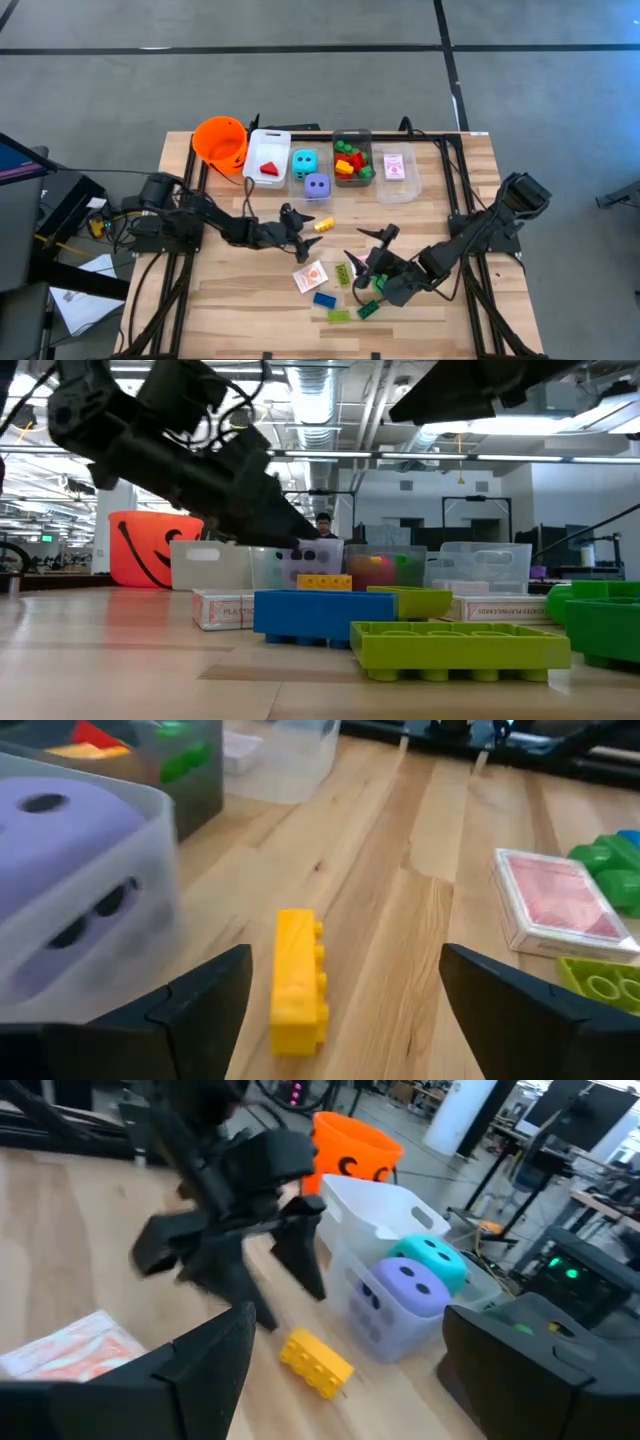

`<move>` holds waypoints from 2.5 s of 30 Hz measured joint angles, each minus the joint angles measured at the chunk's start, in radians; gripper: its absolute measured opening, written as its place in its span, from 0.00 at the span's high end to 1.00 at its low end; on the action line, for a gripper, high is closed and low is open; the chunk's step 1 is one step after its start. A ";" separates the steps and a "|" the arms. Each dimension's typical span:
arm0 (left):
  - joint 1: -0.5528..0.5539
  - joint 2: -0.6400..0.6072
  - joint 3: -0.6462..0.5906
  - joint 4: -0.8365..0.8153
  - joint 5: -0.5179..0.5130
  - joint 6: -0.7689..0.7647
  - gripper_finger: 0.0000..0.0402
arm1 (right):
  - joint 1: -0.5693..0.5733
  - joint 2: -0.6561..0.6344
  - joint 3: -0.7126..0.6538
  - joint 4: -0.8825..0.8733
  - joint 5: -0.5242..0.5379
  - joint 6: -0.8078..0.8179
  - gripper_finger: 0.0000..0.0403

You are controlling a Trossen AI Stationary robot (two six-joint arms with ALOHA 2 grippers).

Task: Pick & Place Toys
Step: Put the small yellow game piece into the white bin

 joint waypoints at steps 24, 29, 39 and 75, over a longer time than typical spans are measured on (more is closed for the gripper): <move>0.013 0.167 0.087 -0.100 -0.097 -0.068 0.51 | -0.061 0.000 -0.026 0.030 -0.008 -0.037 0.21; 0.013 0.167 0.087 -0.095 -0.097 -0.073 0.79 | -0.061 0.000 -0.026 0.034 -0.012 -0.036 0.21; 0.007 0.084 0.090 0.076 -0.091 -0.014 0.79 | -0.037 0.000 -0.026 0.066 -0.013 -0.028 0.21; 0.156 -0.628 0.086 -1.099 -0.667 -0.146 0.59 | -0.028 0.000 -0.026 0.089 -0.088 0.046 0.21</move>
